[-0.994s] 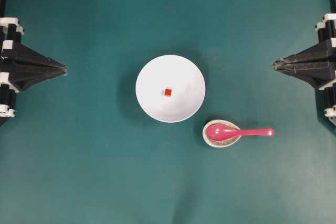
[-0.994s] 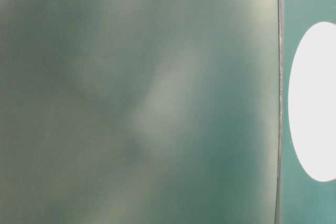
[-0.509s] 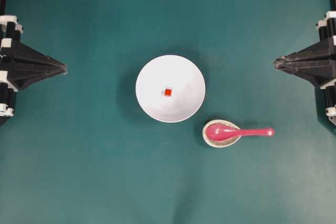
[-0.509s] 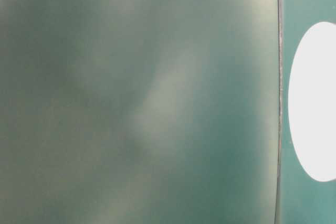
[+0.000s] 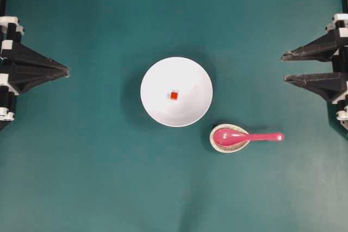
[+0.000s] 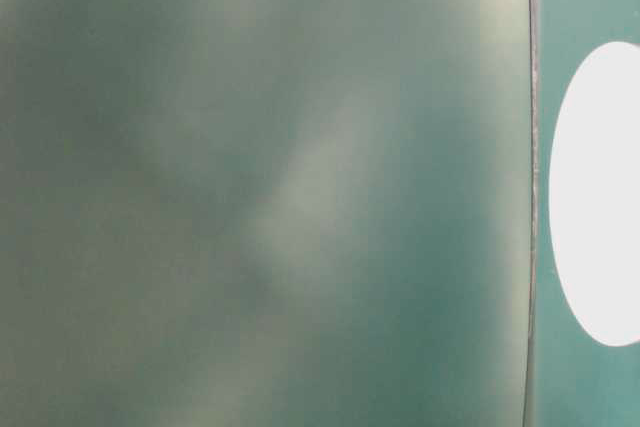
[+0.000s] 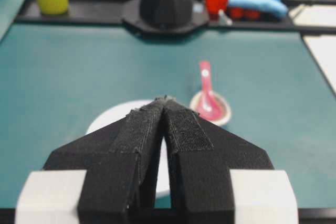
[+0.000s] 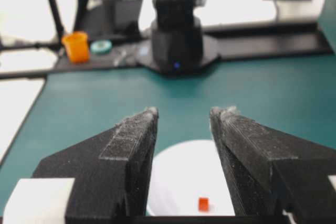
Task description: Grip the spoon and scoop the red block from the bowl with right arm.
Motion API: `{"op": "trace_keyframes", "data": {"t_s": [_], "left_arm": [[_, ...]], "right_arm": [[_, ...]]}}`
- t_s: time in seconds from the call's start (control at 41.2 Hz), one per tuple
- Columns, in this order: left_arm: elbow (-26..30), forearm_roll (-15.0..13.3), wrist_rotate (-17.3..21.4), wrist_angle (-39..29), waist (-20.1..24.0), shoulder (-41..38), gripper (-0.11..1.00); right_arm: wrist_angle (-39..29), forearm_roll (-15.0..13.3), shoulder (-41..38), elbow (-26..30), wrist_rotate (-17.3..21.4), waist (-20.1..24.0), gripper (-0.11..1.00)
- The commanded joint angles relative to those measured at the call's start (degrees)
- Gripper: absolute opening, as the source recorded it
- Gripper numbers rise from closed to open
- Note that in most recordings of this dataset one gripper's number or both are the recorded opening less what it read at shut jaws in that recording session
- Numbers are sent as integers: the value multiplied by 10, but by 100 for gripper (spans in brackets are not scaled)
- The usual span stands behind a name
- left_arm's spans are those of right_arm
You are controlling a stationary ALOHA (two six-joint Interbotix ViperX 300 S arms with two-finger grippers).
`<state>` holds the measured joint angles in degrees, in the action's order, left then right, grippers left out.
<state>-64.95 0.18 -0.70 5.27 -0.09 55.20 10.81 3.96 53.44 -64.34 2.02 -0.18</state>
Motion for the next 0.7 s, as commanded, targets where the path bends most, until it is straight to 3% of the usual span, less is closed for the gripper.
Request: {"op": "trace_keyframes", "data": {"t_s": [0.0,0.17,0.339,0.533,0.679], "left_arm": [[18,1,-1,-2,0,-4,0],[18,1,0,-9,0,-4,0],[18,1,1,-11,-1,-4,0],[18,1,1,-12,0,-4,0],[17,1,2,-13,-1,-4,0]], "right_arm": [[-5,2,-9,14,0,0,52],[11,0,-44,-18,-1,3,51],[121,8,-102,-83,1,29,51],[271,68,-199,-134,1,89,51],[326,105,-274,-142,1,142,51]]}}
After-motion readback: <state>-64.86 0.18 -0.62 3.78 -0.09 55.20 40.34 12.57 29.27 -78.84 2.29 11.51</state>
